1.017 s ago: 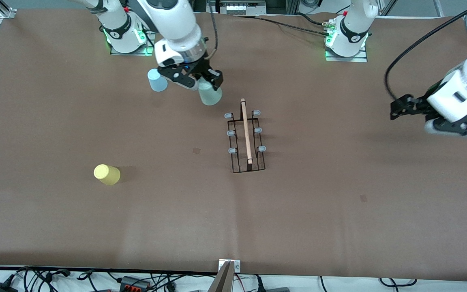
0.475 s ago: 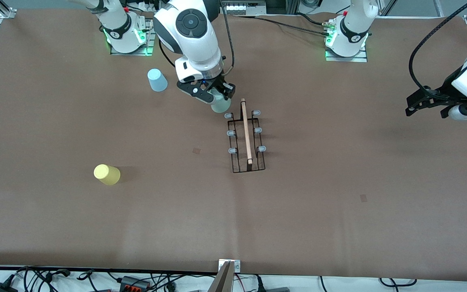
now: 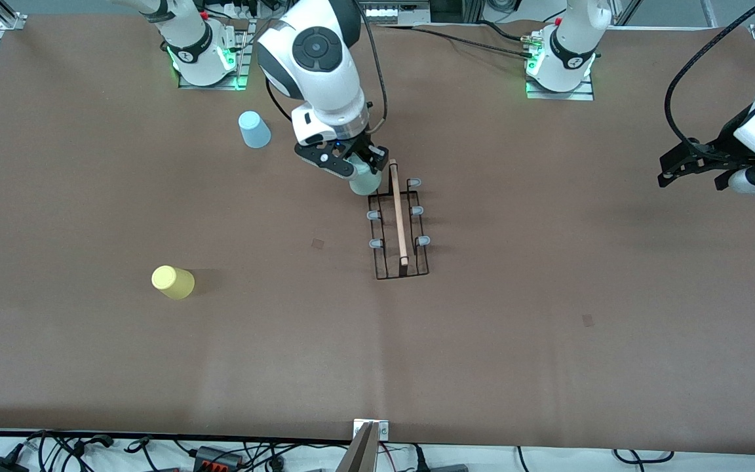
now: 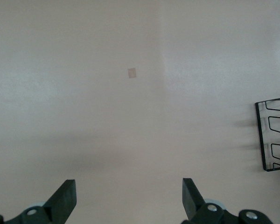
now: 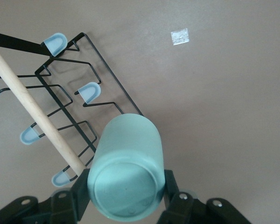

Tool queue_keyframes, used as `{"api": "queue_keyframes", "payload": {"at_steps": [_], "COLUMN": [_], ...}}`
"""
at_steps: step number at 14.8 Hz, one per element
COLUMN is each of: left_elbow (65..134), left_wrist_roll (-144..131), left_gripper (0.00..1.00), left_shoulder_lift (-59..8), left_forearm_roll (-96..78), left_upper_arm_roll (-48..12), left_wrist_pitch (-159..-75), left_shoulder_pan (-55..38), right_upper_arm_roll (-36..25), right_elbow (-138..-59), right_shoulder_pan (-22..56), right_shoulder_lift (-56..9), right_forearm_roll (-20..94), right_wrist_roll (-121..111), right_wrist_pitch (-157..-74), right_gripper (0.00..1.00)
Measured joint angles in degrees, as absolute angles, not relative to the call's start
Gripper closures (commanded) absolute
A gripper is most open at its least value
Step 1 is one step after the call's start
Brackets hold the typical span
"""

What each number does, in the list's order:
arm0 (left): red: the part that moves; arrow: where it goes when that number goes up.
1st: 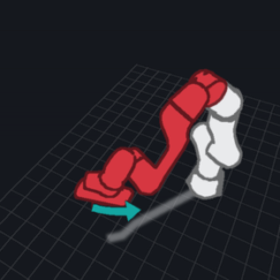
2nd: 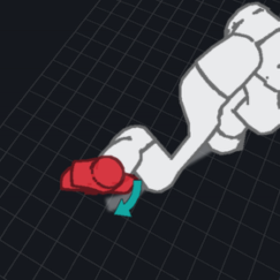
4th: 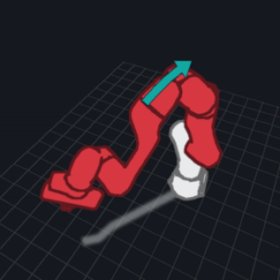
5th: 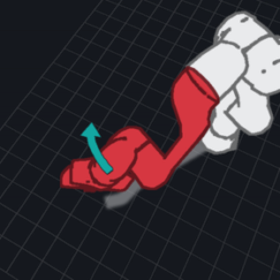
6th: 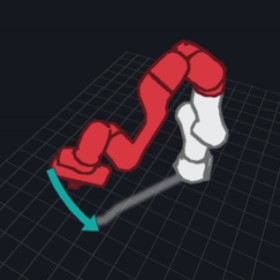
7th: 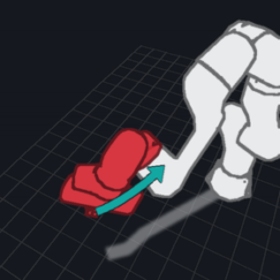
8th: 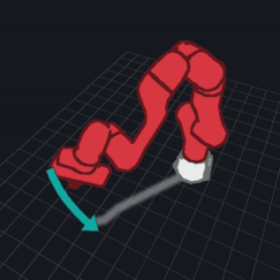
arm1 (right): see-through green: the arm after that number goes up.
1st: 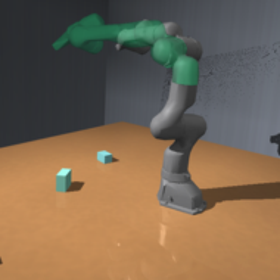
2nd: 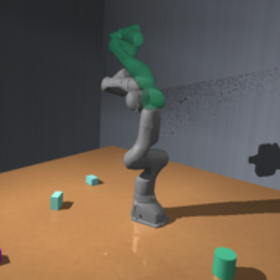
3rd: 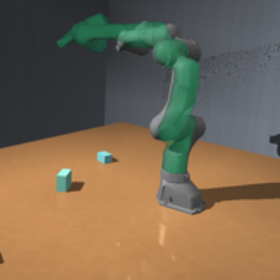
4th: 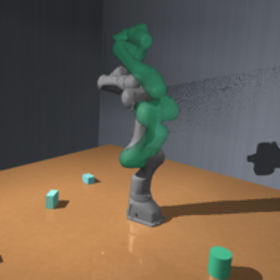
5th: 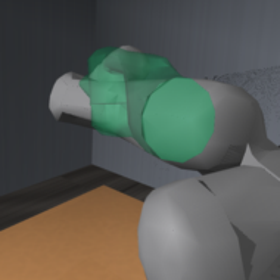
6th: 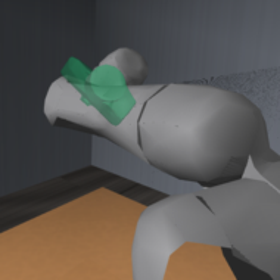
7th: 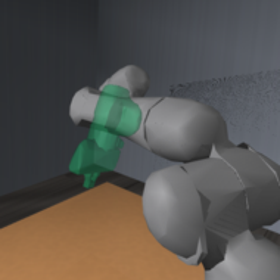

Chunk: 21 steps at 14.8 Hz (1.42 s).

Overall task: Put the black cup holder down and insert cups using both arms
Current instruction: 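Lower the teal cup onto a rack peg with the right gripper, then release the teal cup and move the right gripper to the yellow cup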

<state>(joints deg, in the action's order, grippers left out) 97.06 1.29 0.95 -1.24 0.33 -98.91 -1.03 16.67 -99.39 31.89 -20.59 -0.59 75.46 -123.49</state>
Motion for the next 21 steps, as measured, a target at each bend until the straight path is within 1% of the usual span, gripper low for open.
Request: {"api": "queue_keyframes", "payload": {"at_steps": [5, 7, 10, 11, 12, 13, 14, 18, 21], "left_elbow": [96.85, 96.67, 96.47, 96.44, 96.42, 96.4, 96.37, 96.1, 96.06], "left_wrist_roll": [1.29, 1.29, 1.29, 1.29, 1.29, 1.29, 1.29, 1.29, 1.29], "left_gripper": [0.0, 0.0, 0.0, 0.0, 0.0, 0.0, 0.0, 0.0, 0.0], "left_shoulder_lift": [0.95, 0.96, 0.97, 0.97, 0.97, 0.97, 0.97, 0.98, 0.98], "left_forearm_roll": [-1.24, -1.24, -1.24, -1.24, -1.24, -1.24, -1.24, -1.24, -1.24], "left_upper_arm_roll": [0.11, 0.0, -0.04, -0.04, -0.04, -0.04, -0.04, -0.04, -0.04], "left_wrist_pitch": [-98.68, -98.29, -97.81, -97.76, -97.7, -97.65, -97.63, -96.65, -96.5], "left_shoulder_pan": [-1.05, -1.14, -1.26, -1.29, -1.32, -1.33, -1.34, -1.56, -1.64], "right_upper_arm_roll": [16.52, 16.42, 16.4, 16.4, 16.4, 16.4, 16.4, 16.26, 15.07], "right_elbow": [-98.56, -98.56, -98.56, -98.56, -98.56, -98.56, -98.55, -98.35, -97.64], "right_shoulder_pan": [32.63, 32.66, 32.66, 32.66, 32.66, 32.66, 32.66, 32.67, 32.64], "right_shoulder_lift": [-22.22, -22.39, -23.21, -23.53, -23.79, -23.96, -24.09, -24.2, -24.16], "right_forearm_roll": [-1.13, -1.17, -1.88, -2.22, -2.36, -2.4, -2.4, -2.46, -2.56], "right_wrist_roll": [75.52, 75.53, 75.54, 75.57, 75.57, 75.57, 75.58, 75.59, 75.4], "right_wrist_pitch": [-124.62, -124.62, -124.63, -124.65, -124.69, -124.71, -124.76, -124.91, -124.93], "right_gripper": [0.66, 0.63, 0.61, 0.54, 0.38, 0.1, 0.0, 0.0, 0.0]}}
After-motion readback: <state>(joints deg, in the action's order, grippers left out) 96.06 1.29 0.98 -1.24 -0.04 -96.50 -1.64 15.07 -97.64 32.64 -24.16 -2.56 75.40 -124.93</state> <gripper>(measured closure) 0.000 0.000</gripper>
